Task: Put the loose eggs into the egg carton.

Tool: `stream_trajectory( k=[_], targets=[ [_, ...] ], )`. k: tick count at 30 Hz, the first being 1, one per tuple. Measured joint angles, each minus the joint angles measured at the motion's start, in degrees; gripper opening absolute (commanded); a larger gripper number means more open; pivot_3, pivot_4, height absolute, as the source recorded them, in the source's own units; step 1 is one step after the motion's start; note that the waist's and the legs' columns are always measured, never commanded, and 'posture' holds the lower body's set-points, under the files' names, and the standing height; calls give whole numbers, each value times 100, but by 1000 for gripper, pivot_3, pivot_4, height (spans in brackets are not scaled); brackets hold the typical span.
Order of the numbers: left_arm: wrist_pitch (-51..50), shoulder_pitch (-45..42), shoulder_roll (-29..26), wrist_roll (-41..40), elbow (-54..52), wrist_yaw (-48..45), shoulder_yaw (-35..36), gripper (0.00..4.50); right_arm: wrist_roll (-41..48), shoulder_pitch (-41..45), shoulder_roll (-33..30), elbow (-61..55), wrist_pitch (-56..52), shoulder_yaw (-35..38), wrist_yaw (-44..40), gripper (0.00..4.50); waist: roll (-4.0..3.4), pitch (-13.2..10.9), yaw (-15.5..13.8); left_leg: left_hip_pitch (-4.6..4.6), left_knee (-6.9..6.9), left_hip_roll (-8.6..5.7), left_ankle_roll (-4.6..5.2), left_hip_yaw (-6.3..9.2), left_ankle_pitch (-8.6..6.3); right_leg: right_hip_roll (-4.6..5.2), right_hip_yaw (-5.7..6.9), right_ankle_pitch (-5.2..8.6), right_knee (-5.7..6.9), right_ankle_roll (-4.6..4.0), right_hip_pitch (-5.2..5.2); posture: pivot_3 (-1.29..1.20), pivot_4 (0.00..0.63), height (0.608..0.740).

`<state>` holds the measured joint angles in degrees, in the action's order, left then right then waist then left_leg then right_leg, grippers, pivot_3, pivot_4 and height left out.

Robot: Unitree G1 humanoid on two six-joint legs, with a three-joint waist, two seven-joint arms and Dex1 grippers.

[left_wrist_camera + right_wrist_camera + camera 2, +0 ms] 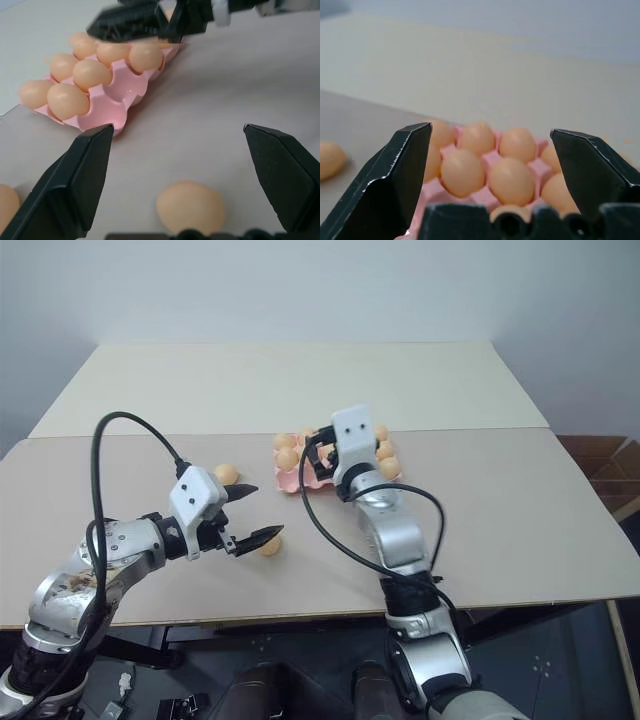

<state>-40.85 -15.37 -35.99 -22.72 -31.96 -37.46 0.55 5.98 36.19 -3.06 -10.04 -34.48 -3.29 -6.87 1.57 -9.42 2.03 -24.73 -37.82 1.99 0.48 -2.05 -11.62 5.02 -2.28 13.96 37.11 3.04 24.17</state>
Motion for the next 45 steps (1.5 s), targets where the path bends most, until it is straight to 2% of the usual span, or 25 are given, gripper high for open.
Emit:
stream_trajectory(
  k=[4, 6, 9, 11, 14, 18, 23, 30, 41, 45],
  targets=[
    [-249, 154, -5, -205, -285, 166, 336, 4500, 377, -707, -652, -1266, -413, 189, -490, 4457, 0, 0, -20, 4, 0, -5, 0, -4, 0, 6, 2, 0, -1, 1, -6, 0, 150, 740],
    [-461, 433, -59, -328, -559, 275, 564, 4500, 917, -1436, -1305, -2028, -759, 435, -1110, 4457, 0, 0, -38, 3, 0, -4, 0, -4, 0, 6, 3, 1, -4, 1, -6, 0, 150, 740],
    [-730, 679, -85, -482, -806, 415, 774, 4500, 1633, -2050, -1902, -2592, -1158, 822, -1770, 4457, 3, -1, -27, 12, 0, -2, 0, -3, 0, 3, -3, 0, -2, -1, -8, 0, 150, 740],
    [-845, 749, -81, -626, -1000, 488, 802, 4500, 1992, -2221, -2184, -2874, -1254, 910, -2082, 4457, 4, -2, 10, 26, 0, 0, 1, -5, 1, -3, -7, -1, -2, -2, -17, 0, 150, 740],
    [-1112, 986, -25, -651, -1226, 781, 683, 4500, 2491, -2802, -2939, -3361, -1351, 954, -2753, 4457, 6, -3, -2, 64, 0, 1, 0, -9, 0, -4, 3, 6, -12, -3, -69, 0, 150, 740],
    [-1455, 1033, -10, -631, -1223, 1085, 368, 4500, 2697, -2935, -3335, -3476, -1356, 876, -3070, 4457, 13, -7, -3, 78, -1, 1, 2, -10, 3, -5, 1, 17, -20, 15, -85, 0, 150, 740],
    [-1734, 920, 294, -437, -1133, 1641, 39, 4500, 2787, -3004, -3672, -3557, -1282, 842, -3309, 4457, 14, -7, -107, 87, -1, 1, 2, -10, 3, -4, 1, 22, -30, 17, -97, 0, 150, 740],
    [-1858, 574, 981, -206, -511, 2132, -440, 4500, 2792, -2956, -3748, -3566, -1143, 736, -3303, 4457, 18, -9, -152, 68, -1, -5, 2, -7, 3, -1, 5, 2, -39, -2, -90, 0, 150, 740],
    [-1668, 195, 1053, 58, 274, 2041, -727, 4500, 2790, -2887, -3930, -3614, -994, 636, -3301, 4457, 19, -9, -147, 65, -1, -5, 2, -4, 3, 0, 9, 3, -40, -2, -89, 0, 150, 740],
    [-1639, 190, 1087, 121, 435, 1964, -847, 3298, 2790, -2855, -3932, -3613, -954, 636, -3294, 4500, 19, -10, -147, 63, -1, -6, 2, -3, 3, 0, 11, 3, -41, -2, -89, 0, 150, 740]
  ],
)
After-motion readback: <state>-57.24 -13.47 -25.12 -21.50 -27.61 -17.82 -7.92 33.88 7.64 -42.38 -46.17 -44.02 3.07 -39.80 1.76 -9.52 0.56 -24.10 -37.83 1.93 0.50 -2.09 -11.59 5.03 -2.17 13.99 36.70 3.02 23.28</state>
